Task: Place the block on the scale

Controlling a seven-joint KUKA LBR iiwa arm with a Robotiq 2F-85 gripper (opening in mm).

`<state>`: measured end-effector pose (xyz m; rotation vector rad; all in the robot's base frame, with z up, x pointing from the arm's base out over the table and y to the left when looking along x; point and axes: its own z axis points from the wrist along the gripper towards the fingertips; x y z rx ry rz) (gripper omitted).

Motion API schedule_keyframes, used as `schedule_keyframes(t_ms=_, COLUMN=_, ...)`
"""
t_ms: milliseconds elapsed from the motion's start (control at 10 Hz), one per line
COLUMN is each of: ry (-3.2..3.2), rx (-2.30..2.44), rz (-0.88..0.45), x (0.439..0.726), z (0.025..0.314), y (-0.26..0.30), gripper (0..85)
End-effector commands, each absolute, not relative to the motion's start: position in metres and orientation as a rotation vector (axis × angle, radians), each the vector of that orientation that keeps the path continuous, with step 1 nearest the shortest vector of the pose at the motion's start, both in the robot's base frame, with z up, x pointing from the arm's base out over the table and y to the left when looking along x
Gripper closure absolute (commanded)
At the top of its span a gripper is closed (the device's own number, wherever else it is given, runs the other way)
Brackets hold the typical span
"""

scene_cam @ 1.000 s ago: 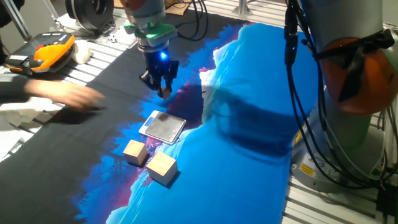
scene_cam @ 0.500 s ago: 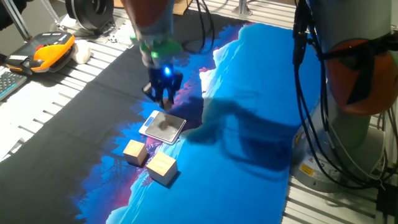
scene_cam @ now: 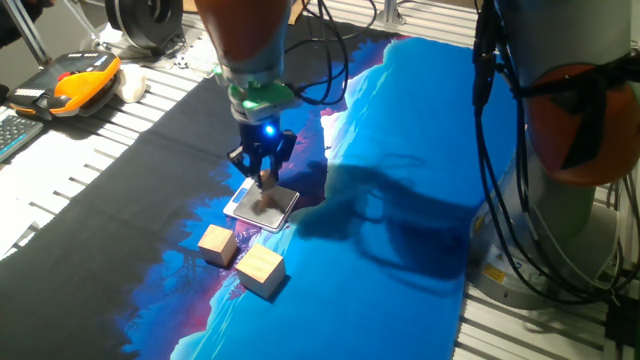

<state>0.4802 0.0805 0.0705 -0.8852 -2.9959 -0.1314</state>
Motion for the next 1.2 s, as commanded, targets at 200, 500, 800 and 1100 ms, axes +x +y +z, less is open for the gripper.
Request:
schedule_keyframes(t_ms=200, ry=-2.971, rx=-0.937, rz=-0.173, x=0.482, z=0.064, y=0.088, gripper=85.0)
schedule_keyframes(t_ms=500, ry=-2.984, rx=-0.983, rz=-0.060, x=0.480, z=0.053, y=0.096, gripper=68.0)
schedule_keyframes(t_ms=800, ry=-2.957, rx=-1.044, rz=-0.031, x=0.480, z=0.056, y=0.096, gripper=34.0)
schedule_keyframes(t_ms=1100, ry=-2.942, rx=-1.072, rz=-0.033, x=0.480, z=0.057, y=0.095, gripper=17.0)
